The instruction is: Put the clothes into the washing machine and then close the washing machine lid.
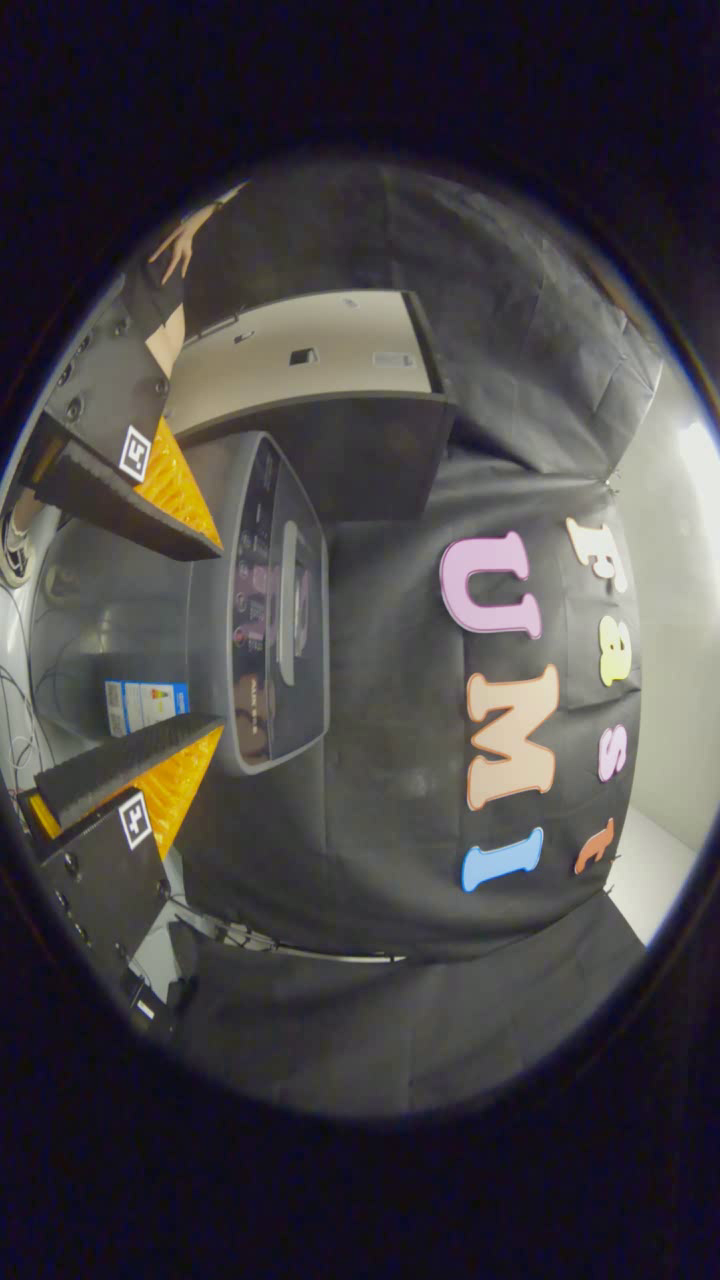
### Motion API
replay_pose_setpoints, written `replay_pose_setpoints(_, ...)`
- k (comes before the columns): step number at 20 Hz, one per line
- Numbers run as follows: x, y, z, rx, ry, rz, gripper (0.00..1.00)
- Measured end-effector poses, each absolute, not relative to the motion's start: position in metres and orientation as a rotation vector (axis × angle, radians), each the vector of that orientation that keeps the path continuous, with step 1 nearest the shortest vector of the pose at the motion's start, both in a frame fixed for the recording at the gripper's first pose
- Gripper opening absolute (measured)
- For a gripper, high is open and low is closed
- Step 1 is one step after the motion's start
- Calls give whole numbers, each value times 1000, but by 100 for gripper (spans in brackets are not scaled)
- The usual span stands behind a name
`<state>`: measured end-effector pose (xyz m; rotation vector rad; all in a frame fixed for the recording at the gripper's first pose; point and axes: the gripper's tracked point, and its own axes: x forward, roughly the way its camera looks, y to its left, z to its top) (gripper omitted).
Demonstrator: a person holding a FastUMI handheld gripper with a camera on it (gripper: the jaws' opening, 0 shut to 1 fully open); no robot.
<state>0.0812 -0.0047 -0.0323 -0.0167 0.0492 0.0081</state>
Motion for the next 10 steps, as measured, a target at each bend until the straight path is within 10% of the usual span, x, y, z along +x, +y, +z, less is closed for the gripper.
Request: replay_pose_setpoints(10, 65, -10, -35, -15, 73, -14, 97)
